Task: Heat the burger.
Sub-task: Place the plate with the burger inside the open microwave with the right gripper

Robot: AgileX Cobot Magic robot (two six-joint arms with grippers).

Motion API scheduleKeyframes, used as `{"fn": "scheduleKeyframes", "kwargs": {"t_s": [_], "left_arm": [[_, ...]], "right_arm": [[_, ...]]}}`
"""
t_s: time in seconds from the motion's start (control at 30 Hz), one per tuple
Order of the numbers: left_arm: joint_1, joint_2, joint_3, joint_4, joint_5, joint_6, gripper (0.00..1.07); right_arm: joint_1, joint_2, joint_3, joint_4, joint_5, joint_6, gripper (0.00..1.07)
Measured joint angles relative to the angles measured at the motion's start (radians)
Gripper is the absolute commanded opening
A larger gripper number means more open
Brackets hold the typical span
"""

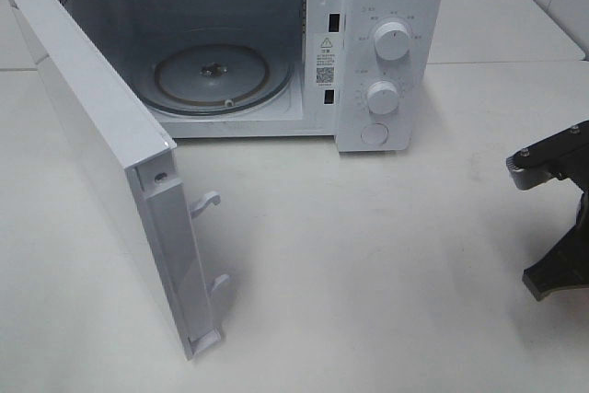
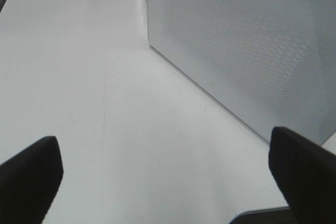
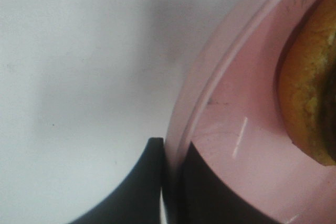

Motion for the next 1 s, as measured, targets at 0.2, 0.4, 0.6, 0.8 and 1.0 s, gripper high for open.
{"fn": "scheduleKeyframes", "kwargs": {"t_s": [0.2, 0.4, 0.6, 0.8, 1.0], "left_arm": [[0.0, 0.0, 0.0, 0.0, 0.0, 0.0, 1.0], [0.0, 0.0, 0.0, 0.0, 0.0, 0.0, 1.0], [0.0, 0.0, 0.0, 0.0, 0.0, 0.0, 1.0], [0.0, 0.0, 0.0, 0.0, 0.0, 0.0, 1.0], [0.0, 0.0, 0.0, 0.0, 0.0, 0.0, 1.0]], "right_arm": [[0.07, -0.031, 0.001, -0.035, 0.069, 0.017, 0.0], [0.117, -0.038, 0.001, -0.045, 0.112, 0.018, 0.0], [0.203, -0.038, 0.001, -0.052, 0.158, 0.018, 0.0], [0.274, -0.038, 0.001, -0.056, 0.181, 0.014, 0.0], [0.368, -0.038, 0.001, -0.062, 0.189, -0.003, 0.0]]}}
